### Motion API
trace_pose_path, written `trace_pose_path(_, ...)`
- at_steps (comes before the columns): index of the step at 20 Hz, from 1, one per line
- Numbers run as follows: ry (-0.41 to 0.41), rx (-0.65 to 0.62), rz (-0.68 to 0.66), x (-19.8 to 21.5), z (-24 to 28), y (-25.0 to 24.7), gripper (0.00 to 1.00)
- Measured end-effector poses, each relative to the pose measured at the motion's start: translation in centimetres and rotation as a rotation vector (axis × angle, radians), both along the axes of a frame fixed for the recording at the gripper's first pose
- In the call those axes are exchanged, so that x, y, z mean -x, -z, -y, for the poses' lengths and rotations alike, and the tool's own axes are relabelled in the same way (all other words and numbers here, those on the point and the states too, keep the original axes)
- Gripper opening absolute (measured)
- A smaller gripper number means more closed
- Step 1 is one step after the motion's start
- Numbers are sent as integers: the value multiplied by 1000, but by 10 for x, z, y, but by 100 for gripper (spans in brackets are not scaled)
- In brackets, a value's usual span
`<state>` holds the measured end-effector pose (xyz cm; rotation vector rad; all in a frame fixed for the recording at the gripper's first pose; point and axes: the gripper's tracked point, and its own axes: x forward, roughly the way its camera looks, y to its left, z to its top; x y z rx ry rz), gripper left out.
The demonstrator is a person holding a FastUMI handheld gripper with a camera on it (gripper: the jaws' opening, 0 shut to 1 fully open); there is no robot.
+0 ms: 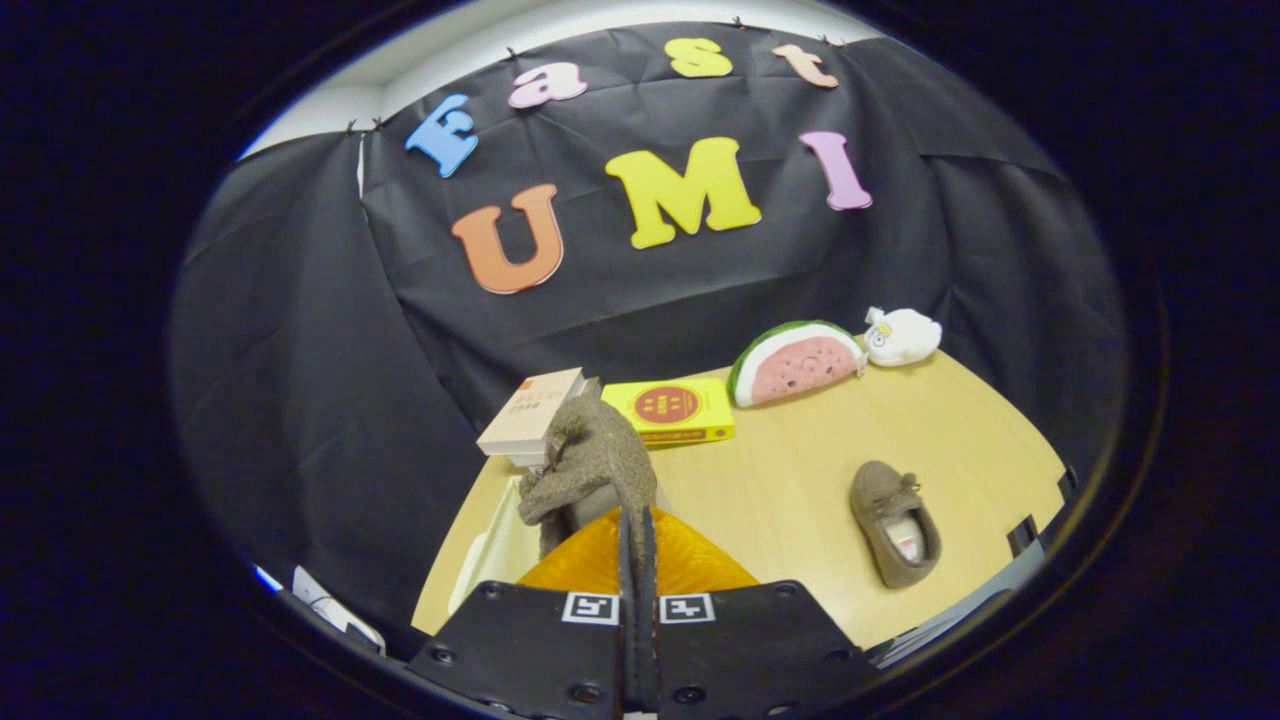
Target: Open the storage box then place both shoes into the box .Put the left shoe in first, then the right shoe, with the right side of both shoes facing outward in a uniform manner.
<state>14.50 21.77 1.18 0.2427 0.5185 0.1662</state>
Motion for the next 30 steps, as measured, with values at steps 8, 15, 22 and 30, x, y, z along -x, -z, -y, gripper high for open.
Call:
trace_pose_path(8,19,14,-162,-29,-71,97,0)
trace_pose_path(15,42,-20,-294,-44,-108,162,0)
trace_pose_path(22,-14,-46,-275,-38,-118,154,10)
trace_pose_path(30,-101,41,-25,-3,-65,79,77)
